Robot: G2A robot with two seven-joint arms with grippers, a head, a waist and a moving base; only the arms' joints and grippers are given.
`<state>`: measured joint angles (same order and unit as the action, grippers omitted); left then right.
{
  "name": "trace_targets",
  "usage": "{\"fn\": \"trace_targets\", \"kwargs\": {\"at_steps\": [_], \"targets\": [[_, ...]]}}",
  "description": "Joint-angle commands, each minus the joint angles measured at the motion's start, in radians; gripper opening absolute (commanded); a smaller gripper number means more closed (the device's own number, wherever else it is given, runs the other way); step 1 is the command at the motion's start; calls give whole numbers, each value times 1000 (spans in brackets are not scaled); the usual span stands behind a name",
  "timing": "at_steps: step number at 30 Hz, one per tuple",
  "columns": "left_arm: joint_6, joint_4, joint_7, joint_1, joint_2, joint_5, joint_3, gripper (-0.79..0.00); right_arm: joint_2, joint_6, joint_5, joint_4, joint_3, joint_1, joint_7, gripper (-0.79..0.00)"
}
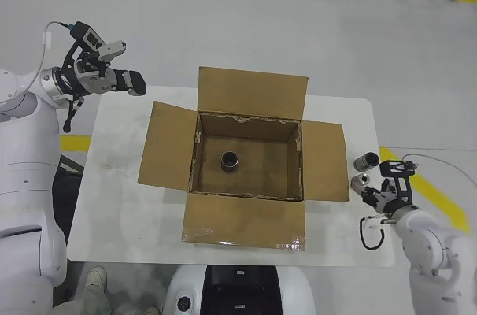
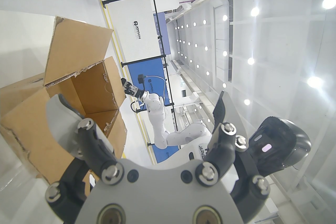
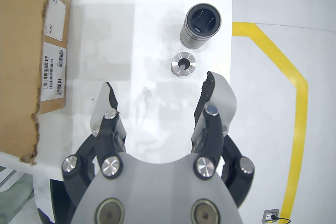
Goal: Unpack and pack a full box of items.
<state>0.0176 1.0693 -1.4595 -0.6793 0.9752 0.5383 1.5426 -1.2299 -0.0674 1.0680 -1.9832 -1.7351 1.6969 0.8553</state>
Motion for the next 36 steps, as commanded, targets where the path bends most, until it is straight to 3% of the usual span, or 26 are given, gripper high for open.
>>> {"fn": "trace_targets", "kwargs": {"at_steps": [1, 25, 36], "targets": [[0, 0, 0, 0, 0, 0, 0, 0, 0, 5, 3, 22, 8, -6, -9, -151], [0, 0, 0, 0, 0, 0, 0, 0, 1, 56, -17, 279, 88, -147, -82, -52], [0, 0, 0, 0, 0, 0, 0, 0, 2, 84, -25, 329, 108, -175, -115, -105]]}}
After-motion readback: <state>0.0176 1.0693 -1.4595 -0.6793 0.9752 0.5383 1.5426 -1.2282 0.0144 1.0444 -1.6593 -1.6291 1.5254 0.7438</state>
